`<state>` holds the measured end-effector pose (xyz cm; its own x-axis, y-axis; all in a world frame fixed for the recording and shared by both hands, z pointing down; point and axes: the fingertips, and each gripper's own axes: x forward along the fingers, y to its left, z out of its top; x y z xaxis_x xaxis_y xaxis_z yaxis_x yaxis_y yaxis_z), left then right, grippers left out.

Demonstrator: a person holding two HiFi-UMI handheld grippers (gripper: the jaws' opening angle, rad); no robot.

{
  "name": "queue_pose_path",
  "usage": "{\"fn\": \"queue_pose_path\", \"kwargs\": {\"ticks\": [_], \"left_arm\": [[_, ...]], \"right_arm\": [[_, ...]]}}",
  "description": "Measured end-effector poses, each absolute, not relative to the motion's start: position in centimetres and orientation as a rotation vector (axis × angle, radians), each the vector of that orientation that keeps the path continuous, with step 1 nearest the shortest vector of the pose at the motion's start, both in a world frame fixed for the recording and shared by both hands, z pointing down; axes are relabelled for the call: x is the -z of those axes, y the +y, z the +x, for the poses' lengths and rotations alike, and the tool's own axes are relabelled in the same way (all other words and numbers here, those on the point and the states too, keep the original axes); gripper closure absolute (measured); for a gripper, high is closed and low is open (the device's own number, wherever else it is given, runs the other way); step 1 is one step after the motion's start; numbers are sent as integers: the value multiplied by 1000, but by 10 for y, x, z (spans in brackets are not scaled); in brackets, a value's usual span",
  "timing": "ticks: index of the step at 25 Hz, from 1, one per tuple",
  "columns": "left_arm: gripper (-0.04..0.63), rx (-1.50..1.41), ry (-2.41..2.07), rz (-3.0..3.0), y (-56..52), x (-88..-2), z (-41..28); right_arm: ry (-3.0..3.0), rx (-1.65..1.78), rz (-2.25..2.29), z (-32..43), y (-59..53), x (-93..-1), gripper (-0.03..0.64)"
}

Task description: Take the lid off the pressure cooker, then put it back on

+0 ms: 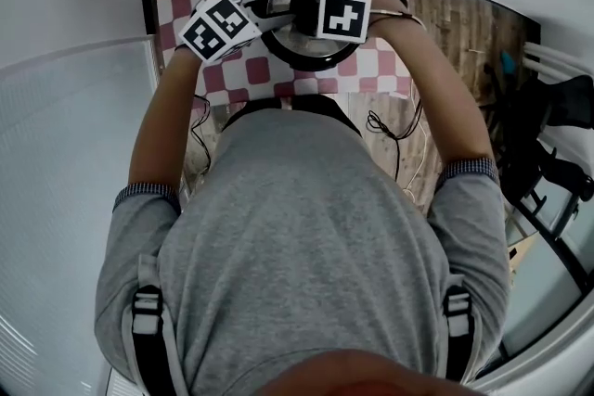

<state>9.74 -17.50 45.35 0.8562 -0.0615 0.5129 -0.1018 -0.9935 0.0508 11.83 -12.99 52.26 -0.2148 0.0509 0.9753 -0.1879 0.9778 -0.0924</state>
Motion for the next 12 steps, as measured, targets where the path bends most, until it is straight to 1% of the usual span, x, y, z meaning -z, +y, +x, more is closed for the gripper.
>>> {"fn": "queue_pose_path", "kwargs": {"ticks": [7, 12], "left_arm": [[252, -812, -213, 2934, -175, -452, 93], [252, -811, -263, 2921, -174, -451, 89]], "right_arm": [[-1762, -93, -48, 119, -127, -523, 299], [-1787, -98, -58, 118, -128, -523, 295]]}}
